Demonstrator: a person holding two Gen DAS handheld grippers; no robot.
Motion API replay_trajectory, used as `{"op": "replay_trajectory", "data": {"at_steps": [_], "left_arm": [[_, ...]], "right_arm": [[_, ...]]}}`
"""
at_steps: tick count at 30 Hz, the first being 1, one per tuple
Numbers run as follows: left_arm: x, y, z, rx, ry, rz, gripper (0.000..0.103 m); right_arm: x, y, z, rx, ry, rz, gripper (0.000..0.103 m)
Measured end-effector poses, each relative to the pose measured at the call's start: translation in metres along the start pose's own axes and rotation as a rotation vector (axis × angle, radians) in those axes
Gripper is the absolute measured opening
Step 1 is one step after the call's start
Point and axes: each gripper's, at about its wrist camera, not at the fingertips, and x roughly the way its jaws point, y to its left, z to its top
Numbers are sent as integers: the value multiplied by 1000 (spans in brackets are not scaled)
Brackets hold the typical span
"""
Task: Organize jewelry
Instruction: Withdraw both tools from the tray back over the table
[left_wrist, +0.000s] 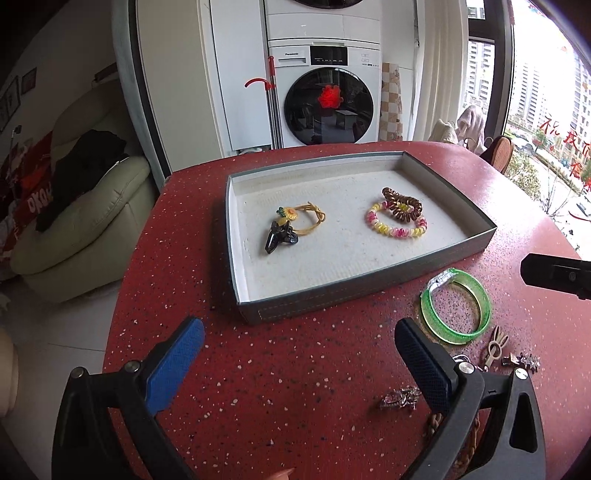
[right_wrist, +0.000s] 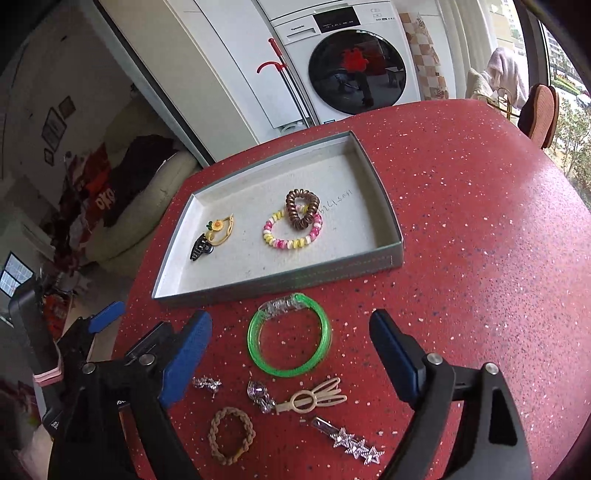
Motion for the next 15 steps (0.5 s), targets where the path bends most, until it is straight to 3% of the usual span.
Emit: {"op": "replay_trajectory", "data": {"at_steps": [6,15], "left_arm": [[-4,-1,-28,-13,49,-41,103],[-4,-6,-55,19,80,-37,103]], "right_arm": [[-8,-5,-36,-13,34,-51,89],[-8,-11,-71,-12,78,-100,89]]}}
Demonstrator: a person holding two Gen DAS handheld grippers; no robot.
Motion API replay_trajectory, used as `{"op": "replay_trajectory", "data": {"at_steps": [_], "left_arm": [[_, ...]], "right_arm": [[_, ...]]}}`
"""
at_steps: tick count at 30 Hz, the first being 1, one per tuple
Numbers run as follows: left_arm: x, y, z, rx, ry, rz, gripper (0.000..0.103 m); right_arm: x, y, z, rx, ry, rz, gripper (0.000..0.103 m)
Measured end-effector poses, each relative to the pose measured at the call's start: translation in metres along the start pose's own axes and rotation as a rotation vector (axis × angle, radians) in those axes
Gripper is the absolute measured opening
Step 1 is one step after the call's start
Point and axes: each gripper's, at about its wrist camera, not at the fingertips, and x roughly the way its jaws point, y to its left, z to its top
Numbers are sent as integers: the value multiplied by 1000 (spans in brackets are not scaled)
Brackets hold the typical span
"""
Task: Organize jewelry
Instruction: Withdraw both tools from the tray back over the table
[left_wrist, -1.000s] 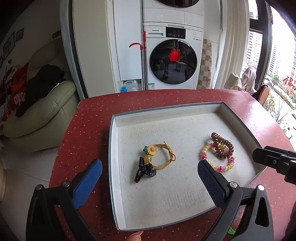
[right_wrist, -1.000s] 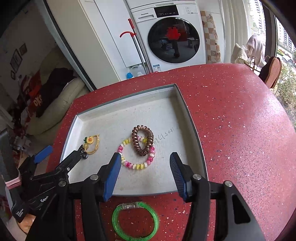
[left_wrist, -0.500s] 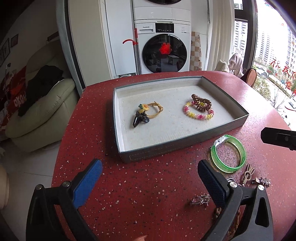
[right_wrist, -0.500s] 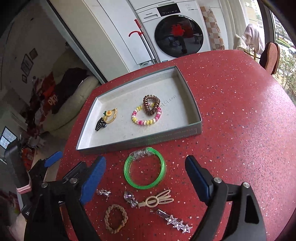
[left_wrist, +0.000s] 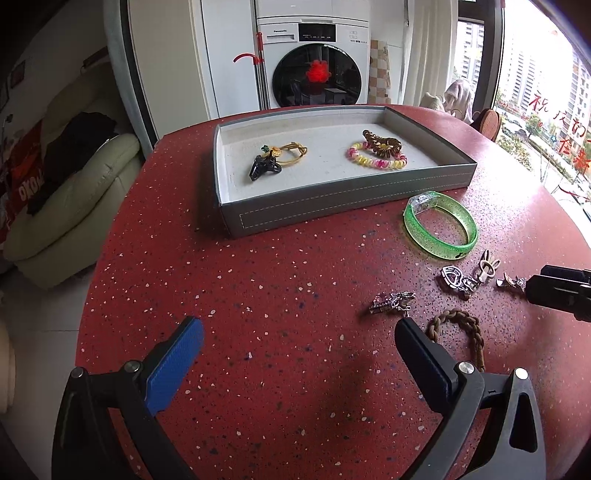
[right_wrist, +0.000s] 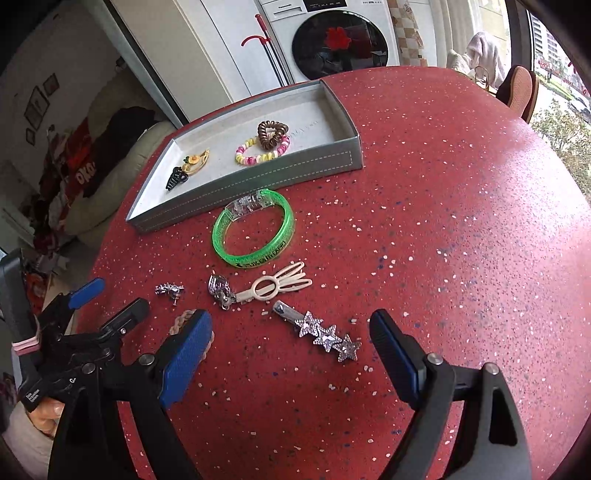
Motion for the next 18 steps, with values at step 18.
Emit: {"op": "replay_trajectory", "data": {"at_steps": [18], "left_arm": [[16,-16,10,111,-3,-23,103]], "right_arm": [[6,5,-6,-116,29,-95,89]]}}
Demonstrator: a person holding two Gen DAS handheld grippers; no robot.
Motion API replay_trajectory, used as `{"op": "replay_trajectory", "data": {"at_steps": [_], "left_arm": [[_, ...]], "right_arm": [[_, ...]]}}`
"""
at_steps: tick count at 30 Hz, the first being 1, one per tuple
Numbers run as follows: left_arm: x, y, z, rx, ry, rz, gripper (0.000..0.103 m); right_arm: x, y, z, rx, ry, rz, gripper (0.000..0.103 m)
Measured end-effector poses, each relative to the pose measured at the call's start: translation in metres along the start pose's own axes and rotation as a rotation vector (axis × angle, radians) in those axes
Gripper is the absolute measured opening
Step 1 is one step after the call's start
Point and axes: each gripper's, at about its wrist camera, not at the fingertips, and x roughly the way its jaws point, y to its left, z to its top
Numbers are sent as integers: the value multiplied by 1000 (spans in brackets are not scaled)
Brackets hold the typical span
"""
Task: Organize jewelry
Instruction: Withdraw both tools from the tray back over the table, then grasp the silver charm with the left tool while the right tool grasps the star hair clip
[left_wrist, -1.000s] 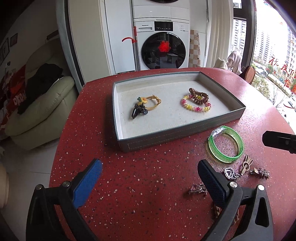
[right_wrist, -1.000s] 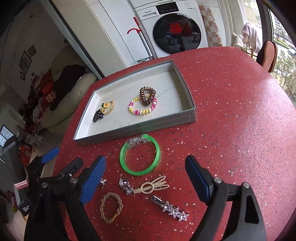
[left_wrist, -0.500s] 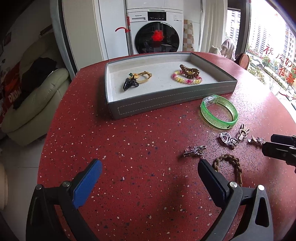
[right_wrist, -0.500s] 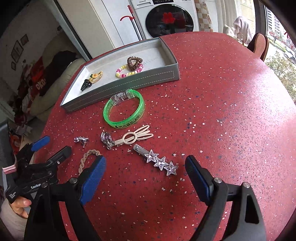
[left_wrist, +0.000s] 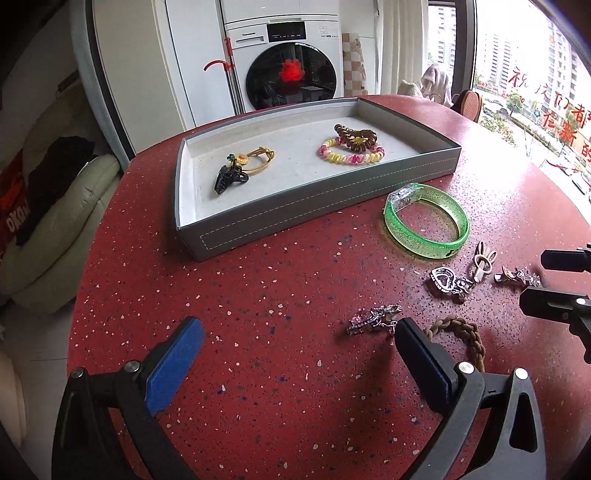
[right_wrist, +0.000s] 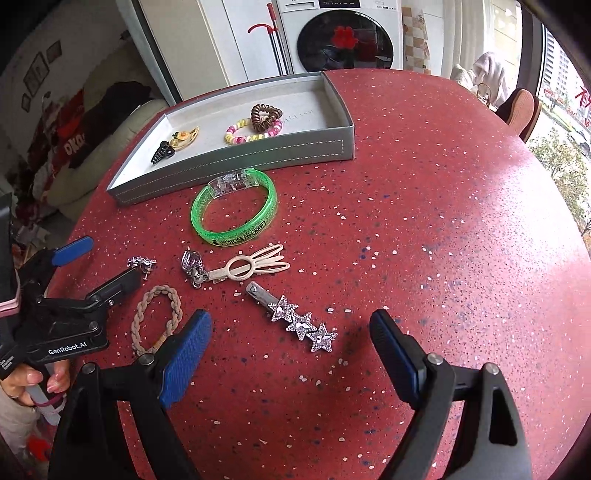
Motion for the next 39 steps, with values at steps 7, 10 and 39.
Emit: {"op": "replay_trajectory", "data": {"at_steps": [7,10,39], "left_arm": [[2,-4,4,21,-8,4,103],[2,-6,4,29,-6,7,103],[-2,-3,6,-32,30,-109,26]], "right_arm": [[8,9,5,-96,16,-31,89],[12,11,5,-119,26,-42,88],[5,32,3,-222,33,-76,19]]}}
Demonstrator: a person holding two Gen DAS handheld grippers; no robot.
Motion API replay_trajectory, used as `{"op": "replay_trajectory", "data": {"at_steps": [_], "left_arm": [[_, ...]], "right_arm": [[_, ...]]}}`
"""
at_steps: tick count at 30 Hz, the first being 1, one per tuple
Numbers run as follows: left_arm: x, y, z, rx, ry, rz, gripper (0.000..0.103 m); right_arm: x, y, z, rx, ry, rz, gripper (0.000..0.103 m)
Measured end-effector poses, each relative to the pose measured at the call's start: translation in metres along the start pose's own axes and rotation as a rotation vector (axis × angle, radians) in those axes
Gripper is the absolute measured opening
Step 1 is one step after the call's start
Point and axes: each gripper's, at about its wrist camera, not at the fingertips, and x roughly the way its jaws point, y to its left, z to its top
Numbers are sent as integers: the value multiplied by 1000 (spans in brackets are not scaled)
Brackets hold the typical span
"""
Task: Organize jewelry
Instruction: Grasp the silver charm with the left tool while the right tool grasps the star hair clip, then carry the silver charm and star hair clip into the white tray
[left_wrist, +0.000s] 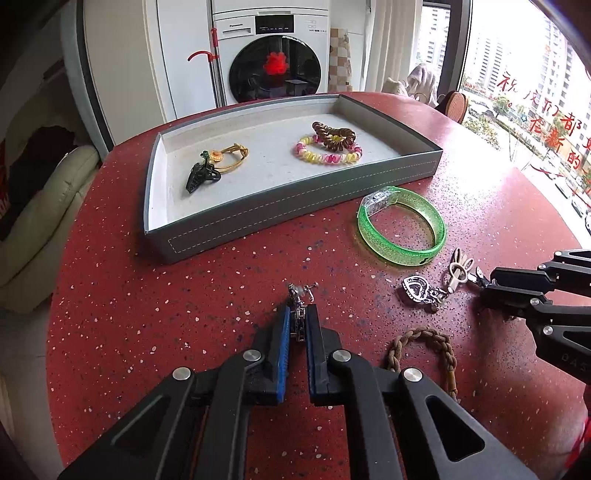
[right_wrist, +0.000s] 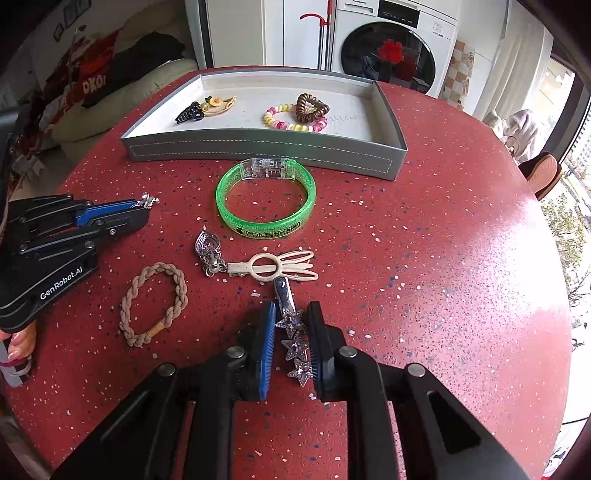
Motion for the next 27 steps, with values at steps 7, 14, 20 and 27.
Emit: {"op": "replay_trajectory", "data": {"at_steps": [7,14,20,27], "left_arm": [[-8,15,1,-84,-12,-52,26],[-22,26,7,-123,-43,-77,26],[-35,28,20,-123,-85,-81,26],[-40,34,45,-121,-133,-71,26]], "right_arm": [[-9,-14,0,78,-24,41,19],[-17,-27,5,144,-50,81,19],[-23,-35,16,187,-80,120,19],[-32,-38,46,184,-124,128,19]]}}
